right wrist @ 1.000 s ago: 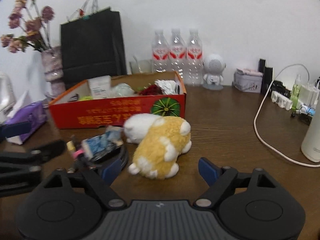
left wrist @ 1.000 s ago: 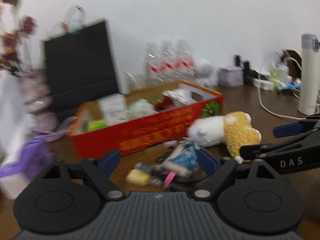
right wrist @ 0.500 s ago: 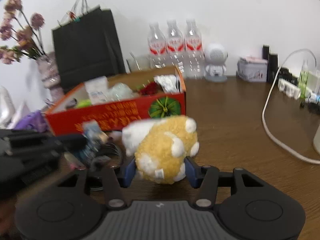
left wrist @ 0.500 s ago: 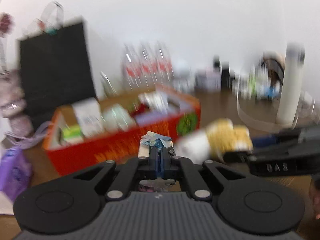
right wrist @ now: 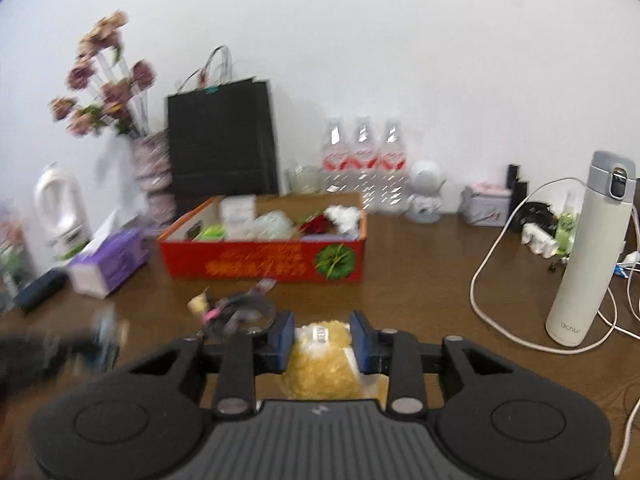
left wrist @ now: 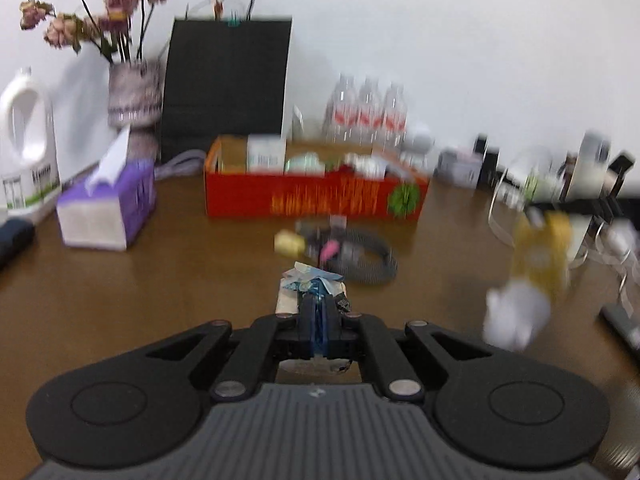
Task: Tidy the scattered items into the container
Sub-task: 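Grasp the blue wrapped packet with the left tool while the right tool grasps the yellow plush toy, then carry the blue packet and plush toy into the box and open both tools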
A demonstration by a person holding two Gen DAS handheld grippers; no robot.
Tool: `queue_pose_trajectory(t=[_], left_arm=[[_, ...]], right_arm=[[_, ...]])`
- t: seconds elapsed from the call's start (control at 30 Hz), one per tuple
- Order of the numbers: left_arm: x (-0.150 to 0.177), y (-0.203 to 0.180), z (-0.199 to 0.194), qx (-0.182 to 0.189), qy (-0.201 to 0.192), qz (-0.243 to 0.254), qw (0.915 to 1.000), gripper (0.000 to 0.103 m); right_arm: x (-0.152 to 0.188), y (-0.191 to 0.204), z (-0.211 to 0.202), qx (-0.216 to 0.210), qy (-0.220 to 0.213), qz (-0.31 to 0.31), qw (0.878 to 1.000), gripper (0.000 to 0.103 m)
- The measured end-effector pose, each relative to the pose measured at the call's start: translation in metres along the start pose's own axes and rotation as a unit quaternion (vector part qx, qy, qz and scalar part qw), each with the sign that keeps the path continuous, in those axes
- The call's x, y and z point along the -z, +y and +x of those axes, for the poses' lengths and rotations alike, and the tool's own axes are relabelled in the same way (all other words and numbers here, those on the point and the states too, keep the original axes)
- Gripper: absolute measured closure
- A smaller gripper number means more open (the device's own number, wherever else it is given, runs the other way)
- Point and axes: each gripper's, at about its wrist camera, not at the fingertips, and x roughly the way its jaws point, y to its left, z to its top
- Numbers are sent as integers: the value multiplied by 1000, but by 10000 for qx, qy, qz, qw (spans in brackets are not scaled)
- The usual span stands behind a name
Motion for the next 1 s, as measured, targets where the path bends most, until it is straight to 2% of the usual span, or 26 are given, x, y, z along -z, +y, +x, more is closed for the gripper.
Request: queue_pose_trajectory(t=[0.07,0.17,0.2,0.27,0.33,0.4,0.43,0.47,0.5,0.53,0.57,0.6,0.63,0.73,0.8,0.9,1.0], left_arm=[[8,-6,11,-162,150,-13,9998,99],[17,-8,18,-206,262,12,9994,99],[18,-8,19,-226,293,34,9993,98],[19,-8,15,-218,225,143,9994,96],[21,-8,12,-226,187,291,9991,84],[22,-8,15,-201,199,375,9989,50],[23,-8,18,-153,244,407,9988,48],[24,-7,22,-112,349,416,9985,51],[24,-6,27,-105,481,382,9981,64],[24,-5,31,-122,551,348,9978,67],[22,-5,30,-115,541,353,9978,81],[21,-5,30,-75,576,398,9975,86],[22,-5,29,-49,577,435,9974,87],[23,-5,26,-101,525,363,9979,89],[14,-3,23,-160,363,229,9990,89],[-18,3,25,-163,-61,187,9997,89],[-67,11,43,-222,-340,268,9988,88]], right_arm=[[2,2,30,-81,-79,58,9999,70],[9,8,83,-234,574,147,9980,72],[13,9,92,-246,704,170,9971,70],[17,10,91,-236,714,250,9969,61],[16,7,75,-317,693,358,9964,33],[16,3,64,-436,769,340,9955,23],[15,2,63,-484,928,293,9941,23],[16,1,63,-534,1060,266,9926,23],[18,-1,66,-570,1181,256,9910,23],[21,-2,71,-531,1321,245,9895,24],[25,-2,78,-445,1455,228,9881,26],[29,-1,83,-435,1565,239,9864,32],[33,0,87,-502,1707,273,9837,44],[35,17,84,-356,1714,-179,9844,49],[31,18,78,-408,1565,-46,9868,51],[7,12,71,-522,1151,276,9916,51],[-37,6,76,-670,770,444,9938,50]])
